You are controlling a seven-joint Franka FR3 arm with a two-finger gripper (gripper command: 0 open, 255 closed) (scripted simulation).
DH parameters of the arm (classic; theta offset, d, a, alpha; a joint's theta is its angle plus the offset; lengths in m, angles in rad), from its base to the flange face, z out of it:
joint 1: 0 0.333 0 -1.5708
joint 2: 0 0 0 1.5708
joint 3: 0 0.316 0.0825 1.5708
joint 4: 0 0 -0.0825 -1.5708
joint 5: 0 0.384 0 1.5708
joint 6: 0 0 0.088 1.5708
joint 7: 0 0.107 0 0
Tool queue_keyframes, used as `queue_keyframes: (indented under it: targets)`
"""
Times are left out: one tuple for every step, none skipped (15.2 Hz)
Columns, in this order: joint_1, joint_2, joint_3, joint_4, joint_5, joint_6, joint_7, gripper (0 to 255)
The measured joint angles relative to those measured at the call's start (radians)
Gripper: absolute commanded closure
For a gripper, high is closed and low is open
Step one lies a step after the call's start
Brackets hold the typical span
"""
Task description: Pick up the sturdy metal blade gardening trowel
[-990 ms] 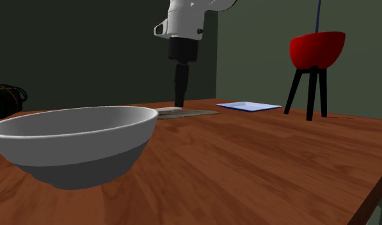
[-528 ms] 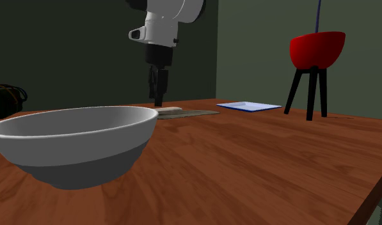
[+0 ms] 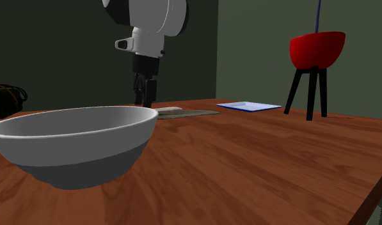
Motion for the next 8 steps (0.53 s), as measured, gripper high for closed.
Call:
queue_keyframes:
  targets:
    - [0.0,0.002,0.0,-0.011,0.002,0.012,-0.003,0]
    - [0.002,0.002,0.001,-0.023,0.002,0.025,-0.003,0]
    - [0.002,0.005,0.002,-0.029,0.003,0.034,-0.004,0]
    - [0.002,0.006,0.002,-0.034,0.004,0.04,-0.006,255]
    - [0.001,0.007,0.002,-0.036,0.005,0.042,-0.007,255]
    - [0.001,0.007,0.003,-0.038,0.005,0.044,-0.007,255]
    - [0.001,0.007,0.003,-0.038,0.005,0.045,-0.008,255]
    - [0.001,0.006,0.003,-0.039,0.006,0.045,-0.008,255]
